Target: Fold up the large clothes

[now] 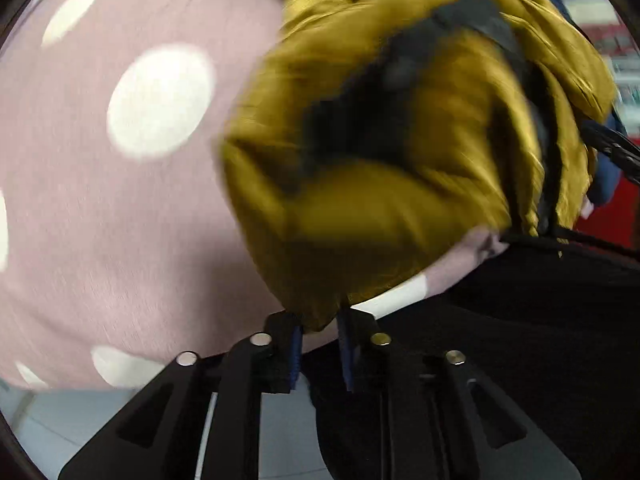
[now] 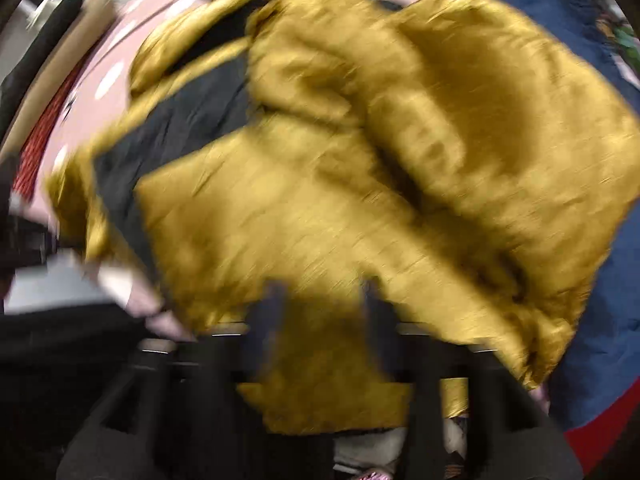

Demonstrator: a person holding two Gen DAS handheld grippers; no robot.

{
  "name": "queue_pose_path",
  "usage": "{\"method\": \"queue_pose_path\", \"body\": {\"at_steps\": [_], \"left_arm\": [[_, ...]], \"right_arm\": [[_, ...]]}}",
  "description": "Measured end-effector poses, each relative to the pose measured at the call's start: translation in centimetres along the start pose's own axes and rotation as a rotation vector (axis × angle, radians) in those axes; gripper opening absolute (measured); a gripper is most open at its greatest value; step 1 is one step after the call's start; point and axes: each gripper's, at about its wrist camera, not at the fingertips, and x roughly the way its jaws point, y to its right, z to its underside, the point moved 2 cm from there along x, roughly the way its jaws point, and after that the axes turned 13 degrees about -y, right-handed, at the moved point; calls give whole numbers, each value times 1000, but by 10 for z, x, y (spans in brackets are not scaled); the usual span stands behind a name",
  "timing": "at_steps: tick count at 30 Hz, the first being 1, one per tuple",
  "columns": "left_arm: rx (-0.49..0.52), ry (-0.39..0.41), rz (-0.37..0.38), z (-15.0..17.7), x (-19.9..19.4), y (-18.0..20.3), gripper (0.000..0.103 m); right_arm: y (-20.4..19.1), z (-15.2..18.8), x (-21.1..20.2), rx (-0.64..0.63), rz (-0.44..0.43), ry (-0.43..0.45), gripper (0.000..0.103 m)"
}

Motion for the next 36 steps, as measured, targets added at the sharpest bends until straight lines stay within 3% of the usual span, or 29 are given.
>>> {"method": "queue_pose_path", "body": {"at_steps": [2,4,7,10,12,16,19,22,24,29,31,35,36], "left_arm": [[-55,41,24,0,-11,-12,40],[-78,121,37,0,-33,-23,54],[-109,235,-23,3,-72,-45,70],[-176,317,-125,-2,-107,-63,70],[-186,373,-147,-12,-127,-62,70],[-120,450,-143,-61,-148,-16,77],[-12,445,-149,-100,-141,33,77],[83,429,-285,-136,-122,77,77],[136,409,-337,-156,-111,94,77],[169,373,-418,-193,-100,110,77],[148,353,-455,-205,-97,100,76],[80,298,-454,-221,-97,75,45],[65,300,-449,-224,-98,70,40]], "right_arm": [[2,-8,-9,-8,61,36,71],[9,-16,-13,4,117,44,71],[23,-20,-18,35,168,49,71],[36,-23,-23,57,206,67,71],[41,-26,-24,47,267,87,72],[30,-29,-21,-52,405,91,72],[15,-34,-14,-165,538,84,72],[2,-36,-6,-276,655,91,72],[-1,-36,0,-331,711,89,72],[8,-39,12,-347,776,53,72],[12,-41,16,-348,796,50,72],[21,-48,26,-359,832,34,71],[23,-49,26,-352,827,36,64]]}}
